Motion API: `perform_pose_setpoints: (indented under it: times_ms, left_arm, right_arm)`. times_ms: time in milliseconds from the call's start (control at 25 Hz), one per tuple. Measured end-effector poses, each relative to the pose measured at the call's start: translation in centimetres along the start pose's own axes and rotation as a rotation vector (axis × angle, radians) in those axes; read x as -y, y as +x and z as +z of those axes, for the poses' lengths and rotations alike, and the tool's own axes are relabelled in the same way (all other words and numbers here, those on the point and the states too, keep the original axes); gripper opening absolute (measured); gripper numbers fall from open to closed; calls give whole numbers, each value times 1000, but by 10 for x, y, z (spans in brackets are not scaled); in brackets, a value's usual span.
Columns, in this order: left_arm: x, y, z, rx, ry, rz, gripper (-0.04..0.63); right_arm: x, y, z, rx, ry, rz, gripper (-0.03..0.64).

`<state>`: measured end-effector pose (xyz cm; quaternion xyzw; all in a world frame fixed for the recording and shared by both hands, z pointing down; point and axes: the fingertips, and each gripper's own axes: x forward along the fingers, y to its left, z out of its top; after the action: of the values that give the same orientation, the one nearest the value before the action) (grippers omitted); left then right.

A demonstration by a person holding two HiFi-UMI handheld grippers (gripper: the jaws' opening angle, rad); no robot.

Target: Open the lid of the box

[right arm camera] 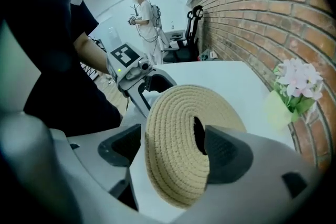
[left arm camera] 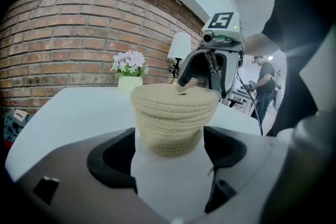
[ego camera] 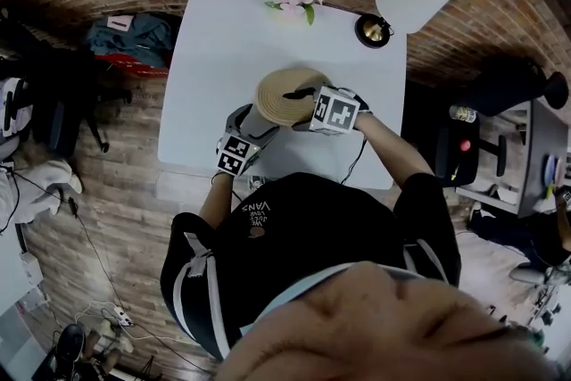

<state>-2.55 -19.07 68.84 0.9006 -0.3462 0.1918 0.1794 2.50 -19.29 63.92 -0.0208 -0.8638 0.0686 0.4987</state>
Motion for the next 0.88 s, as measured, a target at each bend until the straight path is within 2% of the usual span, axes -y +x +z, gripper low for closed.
perform_pose_setpoints:
  times_ms: [160,360,600,880]
  left_arm:
    - [0,6,3,2,3,-44,405]
    - [5,11,5,-1,6,-94,426]
    - [3,14,2,-18,13,-85,426]
    - [1,15,2,-16,8,-68,426]
  right_arm:
    - [-5,13,-6,-87,-37,76,350]
    - [-4,24,-9,-166,-74,116,354]
    - [-6,41,-14,-239,-110,150,354]
    - [-6,47,-19,-321,-88,163,354]
